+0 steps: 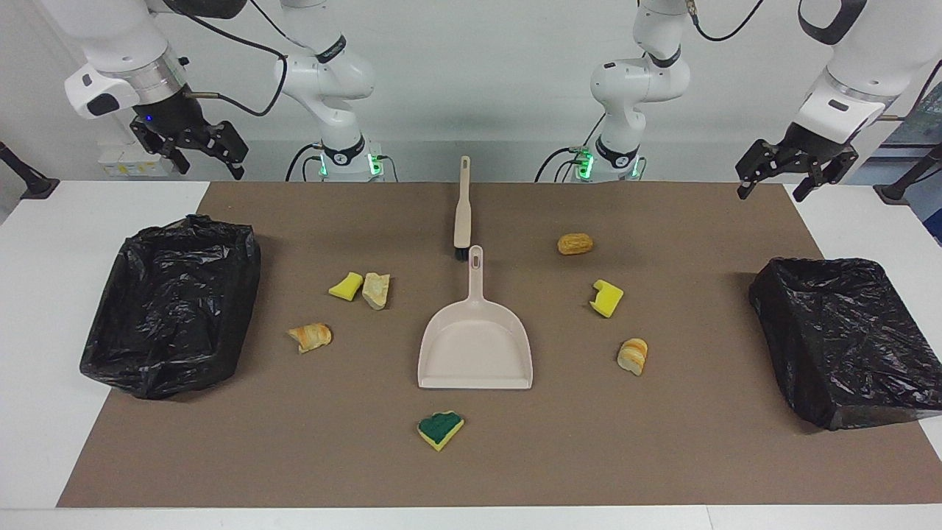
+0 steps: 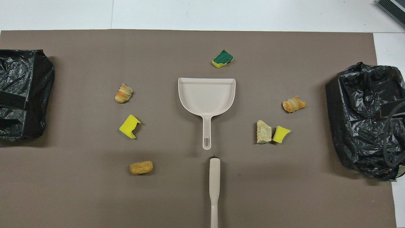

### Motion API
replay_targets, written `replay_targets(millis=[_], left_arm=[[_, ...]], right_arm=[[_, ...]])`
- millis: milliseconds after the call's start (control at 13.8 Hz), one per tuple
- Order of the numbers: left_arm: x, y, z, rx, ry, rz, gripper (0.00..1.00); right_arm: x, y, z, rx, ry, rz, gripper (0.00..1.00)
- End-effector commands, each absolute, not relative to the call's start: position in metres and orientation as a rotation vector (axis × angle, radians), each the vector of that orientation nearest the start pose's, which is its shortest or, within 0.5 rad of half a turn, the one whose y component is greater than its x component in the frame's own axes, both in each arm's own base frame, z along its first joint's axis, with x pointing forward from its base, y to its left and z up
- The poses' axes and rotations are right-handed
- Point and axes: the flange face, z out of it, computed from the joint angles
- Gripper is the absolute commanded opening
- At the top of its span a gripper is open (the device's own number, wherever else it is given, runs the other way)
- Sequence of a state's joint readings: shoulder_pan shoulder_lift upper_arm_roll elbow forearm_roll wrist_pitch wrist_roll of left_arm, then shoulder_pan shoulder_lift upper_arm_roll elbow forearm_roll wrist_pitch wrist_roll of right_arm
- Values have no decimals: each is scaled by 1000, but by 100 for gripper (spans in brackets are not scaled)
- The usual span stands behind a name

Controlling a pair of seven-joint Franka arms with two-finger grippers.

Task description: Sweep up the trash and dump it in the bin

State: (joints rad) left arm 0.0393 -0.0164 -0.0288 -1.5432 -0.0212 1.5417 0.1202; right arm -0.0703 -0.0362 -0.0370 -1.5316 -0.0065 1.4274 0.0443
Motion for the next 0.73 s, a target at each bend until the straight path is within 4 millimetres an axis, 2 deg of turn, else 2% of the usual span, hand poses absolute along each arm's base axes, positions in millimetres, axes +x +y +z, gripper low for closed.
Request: replay_targets(millis=[0, 145, 436, 508, 581, 654], left_arm=[[543, 6, 647, -3143, 165, -44, 100], [542, 5, 648, -3143, 169, -47, 100], [542, -4, 648, -3142, 184, -42, 100], [540, -10, 648, -3148, 194, -32, 100], [534, -30, 648, -3148, 216, -25, 100], [530, -49, 639, -3147, 228, -9, 100]], right_arm=[[519, -56, 655, -3111, 224, 97, 100], [516, -53, 656, -3105, 205, 118, 100], [511, -30, 654, -3076, 142, 147, 100], [512, -27, 654, -3076, 132, 138, 100], [514, -22, 654, -3078, 136, 118, 100], [516, -7, 652, -3082, 91, 81, 100]])
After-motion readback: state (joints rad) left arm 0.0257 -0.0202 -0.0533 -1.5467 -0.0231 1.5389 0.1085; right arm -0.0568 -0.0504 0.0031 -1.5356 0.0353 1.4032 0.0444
